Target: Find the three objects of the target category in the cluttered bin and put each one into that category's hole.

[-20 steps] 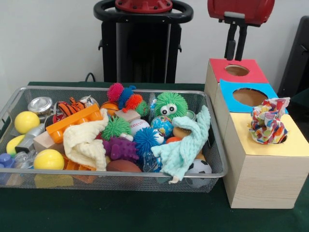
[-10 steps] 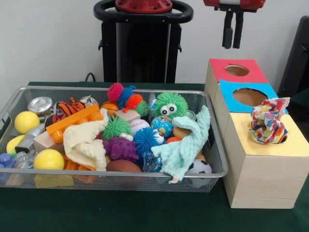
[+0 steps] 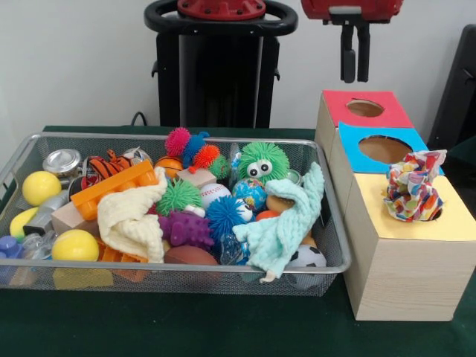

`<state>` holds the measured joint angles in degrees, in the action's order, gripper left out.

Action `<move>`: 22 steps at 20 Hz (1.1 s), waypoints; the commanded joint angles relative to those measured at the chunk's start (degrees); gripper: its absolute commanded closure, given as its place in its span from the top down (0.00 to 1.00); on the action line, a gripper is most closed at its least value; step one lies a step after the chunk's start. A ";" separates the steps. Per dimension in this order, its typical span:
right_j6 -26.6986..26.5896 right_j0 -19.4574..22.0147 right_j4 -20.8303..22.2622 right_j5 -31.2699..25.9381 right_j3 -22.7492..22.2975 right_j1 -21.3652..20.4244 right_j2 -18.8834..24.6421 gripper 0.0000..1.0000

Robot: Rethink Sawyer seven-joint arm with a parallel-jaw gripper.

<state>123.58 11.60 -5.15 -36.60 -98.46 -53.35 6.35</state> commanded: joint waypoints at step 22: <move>3.59 -2.04 5.07 8.44 10.86 6.72 4.73 0.00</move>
<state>123.58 9.95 -0.76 -31.85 -89.09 -46.93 8.44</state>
